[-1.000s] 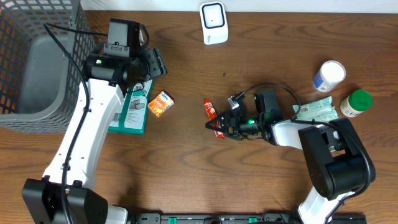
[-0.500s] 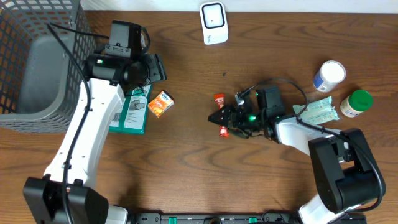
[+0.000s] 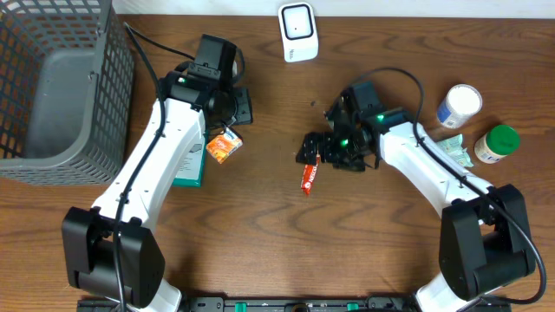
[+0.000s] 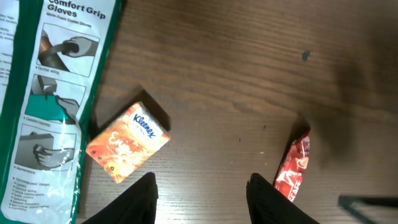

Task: Scan the item barcode
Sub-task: 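Lower the red stick and release it on the table center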

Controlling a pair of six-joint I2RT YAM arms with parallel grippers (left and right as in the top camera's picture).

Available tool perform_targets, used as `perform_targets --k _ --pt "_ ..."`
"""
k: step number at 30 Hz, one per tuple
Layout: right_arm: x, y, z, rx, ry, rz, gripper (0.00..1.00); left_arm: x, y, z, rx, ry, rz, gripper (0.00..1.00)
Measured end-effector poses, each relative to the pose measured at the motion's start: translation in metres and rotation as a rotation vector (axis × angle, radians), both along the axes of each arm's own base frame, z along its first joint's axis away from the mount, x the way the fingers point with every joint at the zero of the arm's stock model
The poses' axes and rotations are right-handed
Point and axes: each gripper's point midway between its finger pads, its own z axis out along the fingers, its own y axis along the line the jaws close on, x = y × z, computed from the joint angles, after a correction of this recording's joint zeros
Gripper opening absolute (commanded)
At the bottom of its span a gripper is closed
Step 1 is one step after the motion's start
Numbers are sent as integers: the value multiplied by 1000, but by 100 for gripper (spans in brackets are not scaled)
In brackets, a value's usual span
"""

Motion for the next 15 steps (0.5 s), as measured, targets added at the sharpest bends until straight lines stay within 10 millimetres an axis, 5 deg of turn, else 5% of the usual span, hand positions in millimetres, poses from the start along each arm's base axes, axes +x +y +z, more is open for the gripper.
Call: perform_targets --k 3,4,6,11,15 --pt "12 0 3 -11 -69 18 64 -5 -3 -4 7 14 -16 48" --pt "16 0 3 -10 -88 22 36 -6 -3 -6 10 20 -18 48" --pt "25 3 4 -1 -139 30 3 -9 -2 -10 15 32 -24 48" --pt "38 9 -2 30 -213 32 1 -12 -1 -15 23 44 -32 48" --pt "30 -1 -31 -19 -172 10 1 -12 -1 -15 24 43 -34 48"
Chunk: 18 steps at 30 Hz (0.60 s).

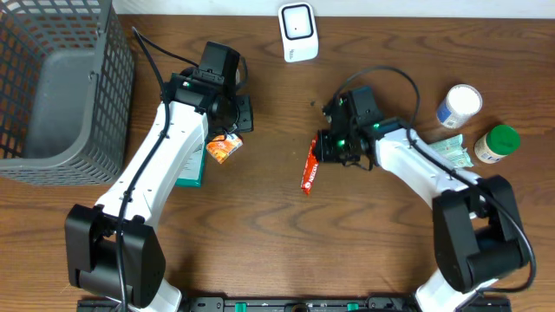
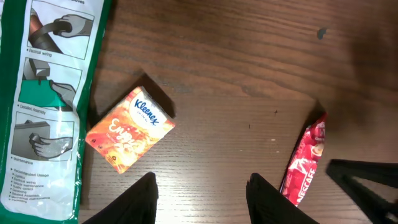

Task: Scan the item barcode
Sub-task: 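Lower the red stick and release it on the table center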

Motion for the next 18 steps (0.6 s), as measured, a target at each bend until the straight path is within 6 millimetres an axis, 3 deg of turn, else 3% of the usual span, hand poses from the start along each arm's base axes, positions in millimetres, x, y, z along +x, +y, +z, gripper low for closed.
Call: perform_targets --k 6,12,16,18 --pt "-16 -23 -39 -97 76 -108 3 0 0 0 1 0 -2 48" --pt "-8 -40 -41 -92 86 -238 2 -2 1 -6 5 10 -4 48" --pt "-1 -47 -40 -67 81 -280 10 -9 -2 -23 -6 35 -16 48" --pt "2 -44 -39 -50 72 -283 9 -14 -10 -36 -41 56 -45 47"
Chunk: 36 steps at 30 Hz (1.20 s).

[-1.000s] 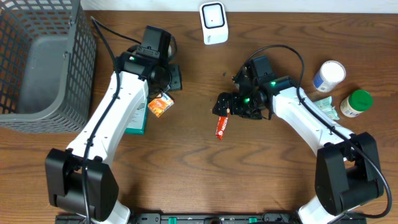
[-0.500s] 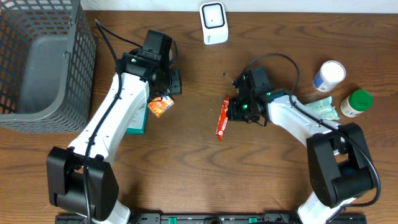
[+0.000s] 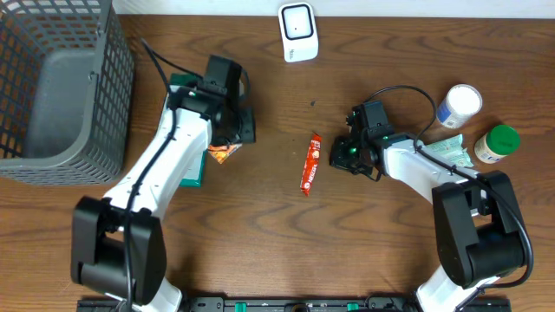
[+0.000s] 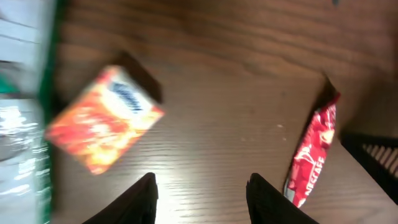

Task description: Scan the item barcode

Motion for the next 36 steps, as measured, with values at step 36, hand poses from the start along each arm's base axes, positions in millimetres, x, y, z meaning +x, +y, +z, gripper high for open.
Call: perform_targets --k 36 --pt "-21 97 27 420 -129 223 30 -49 -74 -98 -53 226 -223 41"
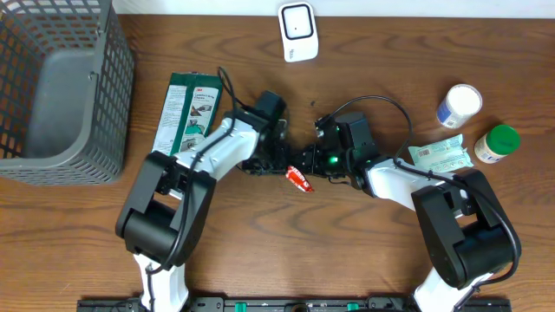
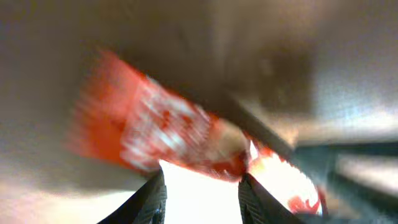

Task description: Scan the item barcode

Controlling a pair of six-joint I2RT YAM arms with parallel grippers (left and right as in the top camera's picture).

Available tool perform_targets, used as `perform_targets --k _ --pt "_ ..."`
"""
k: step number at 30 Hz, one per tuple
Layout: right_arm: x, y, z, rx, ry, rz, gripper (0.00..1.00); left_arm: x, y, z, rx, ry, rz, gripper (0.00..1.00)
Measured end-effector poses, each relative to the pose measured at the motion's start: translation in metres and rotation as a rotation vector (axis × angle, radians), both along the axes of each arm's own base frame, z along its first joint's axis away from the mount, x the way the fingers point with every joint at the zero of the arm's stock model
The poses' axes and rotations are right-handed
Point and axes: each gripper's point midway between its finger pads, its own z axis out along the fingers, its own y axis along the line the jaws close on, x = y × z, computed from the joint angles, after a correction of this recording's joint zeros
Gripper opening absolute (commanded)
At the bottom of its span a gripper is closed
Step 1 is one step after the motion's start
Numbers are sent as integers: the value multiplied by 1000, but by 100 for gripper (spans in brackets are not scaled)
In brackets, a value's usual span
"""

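Observation:
The red sachet (image 1: 297, 178) lies slanted at the table's middle, between the two grippers. My left gripper (image 1: 276, 161) is at its left end, and the right gripper (image 1: 314, 161) is at its upper right end. The left wrist view is blurred. In it the sachet (image 2: 161, 134) fills the space just beyond my left gripper (image 2: 202, 190), whose fingers (image 2: 155, 196) stand apart with nothing between them. A dark finger of the right gripper (image 2: 323, 155) crosses the sachet there; its grip cannot be made out. The white scanner (image 1: 297, 32) stands at the back.
A grey wire basket (image 1: 61, 82) takes up the back left. A green gloves pack (image 1: 186, 111) lies beside the left arm. At the right are a white bottle (image 1: 458, 106), a green-capped bottle (image 1: 496, 143) and a flat packet (image 1: 440, 154).
My left gripper has moved right from the orange tissue pack to the sachet. The right gripper has come back to the sachet from the right. The sachet now lies slanted, not upright.
At first the right gripper was over the sachet and my left gripper hung over the tissue pack. The right gripper then stood at the sachet's top, later apart from it to the right. Now both grippers meet at the sachet, and the tissue pack is hidden.

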Motion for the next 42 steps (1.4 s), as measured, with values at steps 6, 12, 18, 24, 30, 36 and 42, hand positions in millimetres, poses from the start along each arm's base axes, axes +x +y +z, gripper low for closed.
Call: perform_targets --k 6,12,18,24,30,36,42 --pt "-30 7 -4 -22 72 127 41 24 13 1 -23 -49 56 41" --pt "-47 -20 4 -265 100 238 50 28 13 2 -29 -63 60 45" --pt "-41 -25 46 -561 -198 395 42 36 25 4 -31 -68 95 50" --pt "-65 -31 25 -874 -328 541 41 52 54 25 -42 -108 177 50" --pt "-80 -50 -3 -1076 -403 610 40 63 87 37 -42 -123 263 50" --pt "-62 -46 -16 -1093 -559 567 40 67 103 37 -37 -119 305 50" --pt "-54 -41 -15 -1094 -631 584 20 67 103 37 -38 -119 304 50"
